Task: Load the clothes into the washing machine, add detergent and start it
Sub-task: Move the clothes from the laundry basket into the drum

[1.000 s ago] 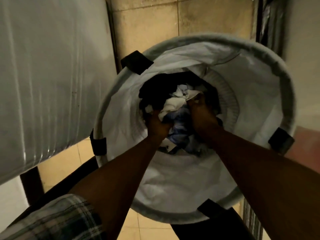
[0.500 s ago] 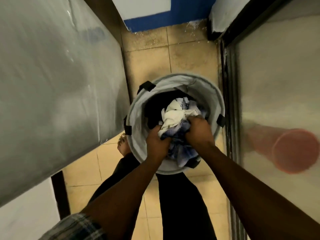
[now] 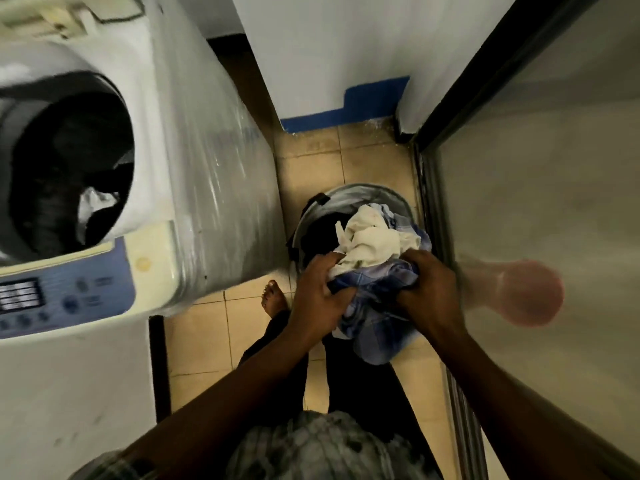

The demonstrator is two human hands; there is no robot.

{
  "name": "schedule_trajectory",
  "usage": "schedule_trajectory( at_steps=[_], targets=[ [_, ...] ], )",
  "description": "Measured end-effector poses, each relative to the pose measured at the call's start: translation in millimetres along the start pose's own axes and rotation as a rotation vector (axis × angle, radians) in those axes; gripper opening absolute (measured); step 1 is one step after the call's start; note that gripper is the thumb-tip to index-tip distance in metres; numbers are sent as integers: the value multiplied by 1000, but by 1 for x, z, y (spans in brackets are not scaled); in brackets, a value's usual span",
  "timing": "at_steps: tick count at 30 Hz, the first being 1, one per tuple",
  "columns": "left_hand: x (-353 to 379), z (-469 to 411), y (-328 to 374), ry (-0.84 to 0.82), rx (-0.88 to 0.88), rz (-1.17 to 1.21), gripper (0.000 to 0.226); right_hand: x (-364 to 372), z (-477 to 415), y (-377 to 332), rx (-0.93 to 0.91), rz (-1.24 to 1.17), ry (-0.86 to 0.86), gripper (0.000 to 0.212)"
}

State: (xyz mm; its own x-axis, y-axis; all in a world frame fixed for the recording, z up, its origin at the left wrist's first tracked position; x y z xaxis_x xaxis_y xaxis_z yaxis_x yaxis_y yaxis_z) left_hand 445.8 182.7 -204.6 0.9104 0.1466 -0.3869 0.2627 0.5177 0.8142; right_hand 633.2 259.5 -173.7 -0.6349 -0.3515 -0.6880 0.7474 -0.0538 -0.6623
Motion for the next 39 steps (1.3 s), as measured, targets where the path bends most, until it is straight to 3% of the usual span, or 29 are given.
schedule_trajectory(
  at_steps=[7, 13, 17, 22, 25, 30, 39],
  targets=[
    [-53, 52, 83, -10, 198, 108, 47, -58, 53, -62, -54, -128, 113, 30],
    [-90, 80, 145, -13, 324, 157, 59, -107, 82, -122, -96, -303, 232, 22],
    [-133, 99, 197, 36, 449, 189, 54, -138, 91, -183, -218, -431, 256, 8],
    [-212, 116, 247, 97, 619, 242, 53, -159, 99, -271, -373, -520, 310, 27],
    [-273, 123, 275, 142, 737, 219, 46, -158, 101, -336, -504, -599, 328, 13],
    [-383, 138, 308, 181, 848, 263, 48, -139, 105, -452, -610, -702, 277, 31],
    [-545, 142, 281, 369, 908, 233, 38, -53, 100, -601, -730, -708, 231, 29]
  ],
)
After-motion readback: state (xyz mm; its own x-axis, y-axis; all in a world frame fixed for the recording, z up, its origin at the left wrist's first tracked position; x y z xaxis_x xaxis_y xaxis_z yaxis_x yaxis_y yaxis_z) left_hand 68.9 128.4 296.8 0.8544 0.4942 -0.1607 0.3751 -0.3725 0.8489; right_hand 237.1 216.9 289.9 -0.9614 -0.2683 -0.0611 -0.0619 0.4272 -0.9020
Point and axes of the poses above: each hand's wrist, its own z-axis away from the middle knuckle, its own x-axis out of the palm, y = z × x, the point moved 4 cm from there along -z, towards the middle knuckle, and after that the axes turned 4 degrees about y, right-handed, at the moved point
